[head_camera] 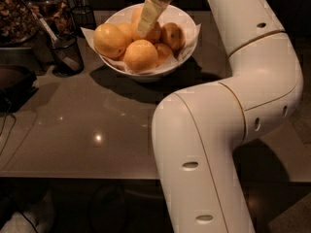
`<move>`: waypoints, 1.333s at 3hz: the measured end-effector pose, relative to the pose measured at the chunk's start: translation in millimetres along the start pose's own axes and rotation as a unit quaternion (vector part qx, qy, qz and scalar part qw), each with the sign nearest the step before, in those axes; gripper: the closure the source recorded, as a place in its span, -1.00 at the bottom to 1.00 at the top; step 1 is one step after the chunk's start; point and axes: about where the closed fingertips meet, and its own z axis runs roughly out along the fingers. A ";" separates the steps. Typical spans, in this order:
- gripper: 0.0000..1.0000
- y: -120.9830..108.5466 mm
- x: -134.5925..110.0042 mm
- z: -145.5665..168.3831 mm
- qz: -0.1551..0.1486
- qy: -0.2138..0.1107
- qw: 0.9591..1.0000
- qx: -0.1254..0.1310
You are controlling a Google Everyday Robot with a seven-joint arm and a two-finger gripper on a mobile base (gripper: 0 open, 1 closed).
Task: Pick orange from white bowl
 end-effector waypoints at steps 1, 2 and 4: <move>-0.44 -1.0 3.8 8.1 0.004 0.007 1.000 -0.005; -0.44 -1.1 5.8 14.1 0.004 0.013 1.000 -0.008; -0.48 3.3 4.5 33.5 0.000 0.023 0.999 -0.025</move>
Offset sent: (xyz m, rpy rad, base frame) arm 0.0000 -0.0291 0.0022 -0.1075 0.1866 0.0262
